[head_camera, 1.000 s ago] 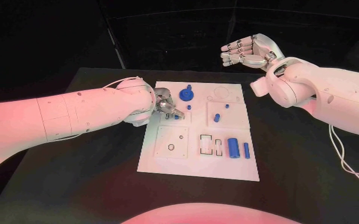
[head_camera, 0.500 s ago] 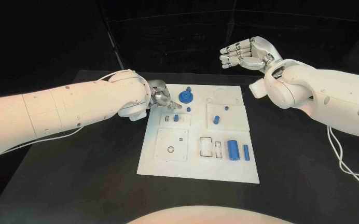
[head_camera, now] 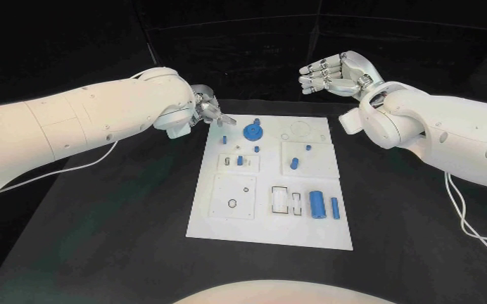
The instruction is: Assemble the parts on the task board
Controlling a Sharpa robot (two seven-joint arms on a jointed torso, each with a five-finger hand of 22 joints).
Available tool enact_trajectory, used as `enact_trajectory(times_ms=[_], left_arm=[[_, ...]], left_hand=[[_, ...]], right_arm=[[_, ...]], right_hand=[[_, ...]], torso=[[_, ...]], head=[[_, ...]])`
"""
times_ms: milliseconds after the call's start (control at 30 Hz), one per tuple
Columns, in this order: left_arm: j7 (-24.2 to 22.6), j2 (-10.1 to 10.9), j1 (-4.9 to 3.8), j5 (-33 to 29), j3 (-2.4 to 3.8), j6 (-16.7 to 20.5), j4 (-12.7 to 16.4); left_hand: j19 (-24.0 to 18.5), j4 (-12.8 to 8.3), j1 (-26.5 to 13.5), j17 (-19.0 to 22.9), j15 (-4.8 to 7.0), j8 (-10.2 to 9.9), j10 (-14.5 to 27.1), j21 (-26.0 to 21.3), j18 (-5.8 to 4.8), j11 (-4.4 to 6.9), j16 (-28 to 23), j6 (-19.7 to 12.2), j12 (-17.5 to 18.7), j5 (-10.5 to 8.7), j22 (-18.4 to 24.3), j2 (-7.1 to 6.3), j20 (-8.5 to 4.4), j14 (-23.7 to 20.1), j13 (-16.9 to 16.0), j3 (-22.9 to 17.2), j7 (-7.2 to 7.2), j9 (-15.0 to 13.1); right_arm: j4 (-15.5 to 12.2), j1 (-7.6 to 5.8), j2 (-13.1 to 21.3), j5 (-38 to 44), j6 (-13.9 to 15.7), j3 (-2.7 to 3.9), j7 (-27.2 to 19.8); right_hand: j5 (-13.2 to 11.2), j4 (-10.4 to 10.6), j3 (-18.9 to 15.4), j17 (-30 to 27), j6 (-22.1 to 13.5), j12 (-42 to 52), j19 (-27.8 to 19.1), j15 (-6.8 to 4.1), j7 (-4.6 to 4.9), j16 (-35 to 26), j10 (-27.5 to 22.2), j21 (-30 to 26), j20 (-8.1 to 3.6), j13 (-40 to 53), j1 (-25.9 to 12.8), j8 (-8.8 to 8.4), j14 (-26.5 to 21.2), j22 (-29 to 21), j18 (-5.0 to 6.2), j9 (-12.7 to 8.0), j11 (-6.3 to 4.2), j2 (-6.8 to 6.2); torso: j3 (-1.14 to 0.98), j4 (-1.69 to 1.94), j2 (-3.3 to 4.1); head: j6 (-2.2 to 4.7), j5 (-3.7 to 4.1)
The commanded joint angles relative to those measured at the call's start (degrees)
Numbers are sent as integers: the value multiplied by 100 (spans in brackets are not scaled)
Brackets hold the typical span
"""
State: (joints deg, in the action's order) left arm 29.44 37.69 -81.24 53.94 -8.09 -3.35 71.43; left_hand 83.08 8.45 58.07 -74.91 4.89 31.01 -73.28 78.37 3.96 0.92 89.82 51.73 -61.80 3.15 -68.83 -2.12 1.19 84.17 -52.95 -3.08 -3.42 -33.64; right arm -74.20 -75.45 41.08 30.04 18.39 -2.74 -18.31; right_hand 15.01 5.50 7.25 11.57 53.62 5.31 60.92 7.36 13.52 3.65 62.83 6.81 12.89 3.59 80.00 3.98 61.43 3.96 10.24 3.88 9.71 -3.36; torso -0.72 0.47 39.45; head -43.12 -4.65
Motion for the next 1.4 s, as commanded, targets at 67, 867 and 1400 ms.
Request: enact_trajectory(times_ms=[67, 867, 1400], left_arm=[[-24, -170, -24, 144, 1, -506, -332], [10, -863, 166, 467, -18, -1109, -1350], [32, -947, 223, 764, -17, -1388, -1449]], left_hand=[[-9, 14, 68, -1509, -46, -42, 29, -10, 20, -22, 18, -44, 25, -8, -1, 18, 48, 583, 12, 54, -16, 25], [0, 99, 91, -1509, -64, -101, 43, 5, 15, -39, 18, -13, 8, -13, -37, 127, 69, 583, 21, 212, -32, 113], [-8, 86, 196, -1509, -65, -117, 62, -6, 19, -38, 18, 27, 16, -13, -24, 205, 74, 583, 47, 268, -29, 155]], right_arm=[[-5, -10, -14, -19, -53, 3, -28], [10, -10, -66, -19, -72, 3, -30], [12, -10, -68, -19, -98, 3, -24]], right_hand=[[-3, -2, -38, -16, -56, 30, -2, 14, 4, 13, -37, -34, 47, -2, -15, -29, 17, 1, 15, -7, 16, 46], [21, -7, -35, -38, -58, 35, -3, 13, 4, 16, -41, -38, 48, -1, -2, -26, 20, 2, 16, -6, 16, 62], [24, -7, -34, -43, -58, 36, -3, 14, 4, 16, -42, -38, 48, -1, 0, -25, 20, 2, 16, -6, 16, 65]], torso=[[3, 2, 3], [2, 2, -7], [5, 11, -13]], head=[[-9, -13], [-38, -47], [-47, -40]])
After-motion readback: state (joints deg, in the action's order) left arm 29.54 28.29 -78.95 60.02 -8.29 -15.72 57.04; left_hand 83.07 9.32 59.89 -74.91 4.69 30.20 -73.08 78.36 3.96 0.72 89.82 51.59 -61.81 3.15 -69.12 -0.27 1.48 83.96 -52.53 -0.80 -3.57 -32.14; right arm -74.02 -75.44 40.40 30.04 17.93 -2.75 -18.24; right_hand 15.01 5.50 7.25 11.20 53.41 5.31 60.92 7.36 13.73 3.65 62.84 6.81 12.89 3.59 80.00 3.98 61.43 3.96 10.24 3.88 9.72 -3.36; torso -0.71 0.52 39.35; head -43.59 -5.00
